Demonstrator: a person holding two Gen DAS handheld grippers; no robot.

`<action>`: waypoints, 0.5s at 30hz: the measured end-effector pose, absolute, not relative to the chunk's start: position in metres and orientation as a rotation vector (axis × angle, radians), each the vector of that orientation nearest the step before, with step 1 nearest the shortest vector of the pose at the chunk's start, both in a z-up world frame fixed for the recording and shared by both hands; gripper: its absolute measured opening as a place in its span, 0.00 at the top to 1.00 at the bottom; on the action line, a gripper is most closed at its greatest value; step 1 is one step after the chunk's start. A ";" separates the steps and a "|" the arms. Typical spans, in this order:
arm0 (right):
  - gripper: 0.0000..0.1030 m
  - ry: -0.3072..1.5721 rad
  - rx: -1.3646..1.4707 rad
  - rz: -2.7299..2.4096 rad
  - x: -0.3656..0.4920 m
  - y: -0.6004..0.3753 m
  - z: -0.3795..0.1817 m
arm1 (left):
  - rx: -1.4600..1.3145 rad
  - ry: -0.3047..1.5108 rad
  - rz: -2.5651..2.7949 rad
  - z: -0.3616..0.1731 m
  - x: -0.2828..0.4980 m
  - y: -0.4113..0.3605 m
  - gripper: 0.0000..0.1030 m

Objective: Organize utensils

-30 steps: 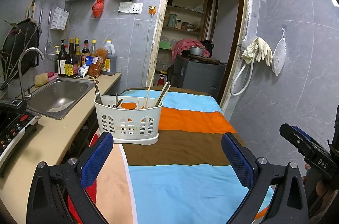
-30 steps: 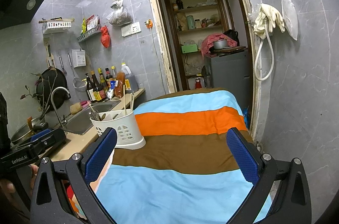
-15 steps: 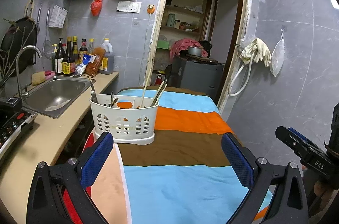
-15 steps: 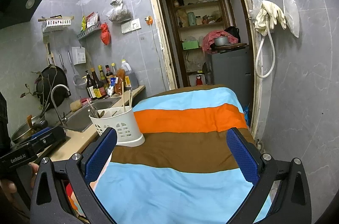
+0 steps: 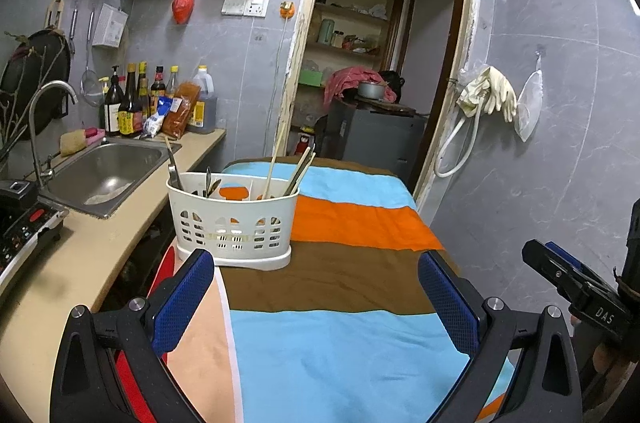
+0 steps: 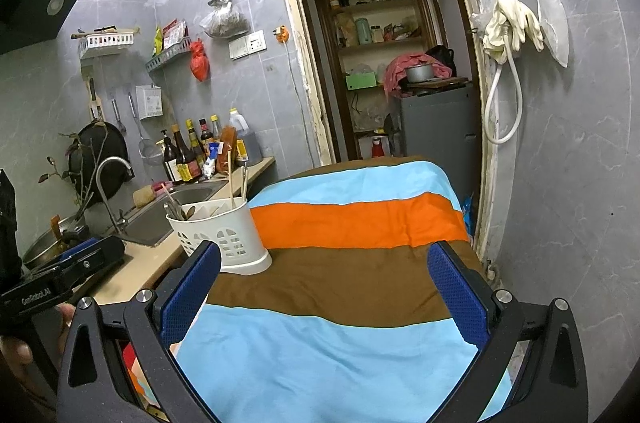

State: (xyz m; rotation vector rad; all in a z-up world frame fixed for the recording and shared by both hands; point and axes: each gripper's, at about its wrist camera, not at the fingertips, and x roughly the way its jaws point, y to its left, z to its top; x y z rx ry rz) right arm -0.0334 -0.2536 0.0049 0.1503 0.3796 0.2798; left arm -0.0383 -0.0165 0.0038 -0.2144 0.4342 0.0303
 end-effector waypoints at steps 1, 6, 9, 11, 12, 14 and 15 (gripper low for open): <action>0.02 0.382 0.151 0.279 -0.033 -0.253 0.004 | -0.217 0.435 0.033 0.002 -0.041 -0.016 0.00; 0.02 0.390 0.152 0.277 -0.033 -0.251 0.000 | -0.210 0.443 0.041 0.000 -0.039 -0.017 0.00; 0.02 0.391 0.152 0.276 -0.031 -0.254 0.000 | -0.202 0.451 0.046 -0.002 -0.037 -0.016 0.00; 0.02 0.394 0.154 0.275 -0.032 -0.252 -0.001 | -0.195 0.454 0.041 -0.003 -0.033 -0.014 0.00; 0.02 0.395 0.154 0.274 -0.032 -0.251 -0.002 | -0.192 0.455 0.040 -0.002 -0.032 -0.014 0.00; 0.02 0.399 0.154 0.274 -0.030 -0.252 -0.002 | -0.187 0.457 0.037 -0.001 -0.029 -0.014 0.00; 0.02 0.401 0.154 0.274 -0.028 -0.253 -0.002 | -0.185 0.459 0.036 0.000 -0.026 -0.014 0.00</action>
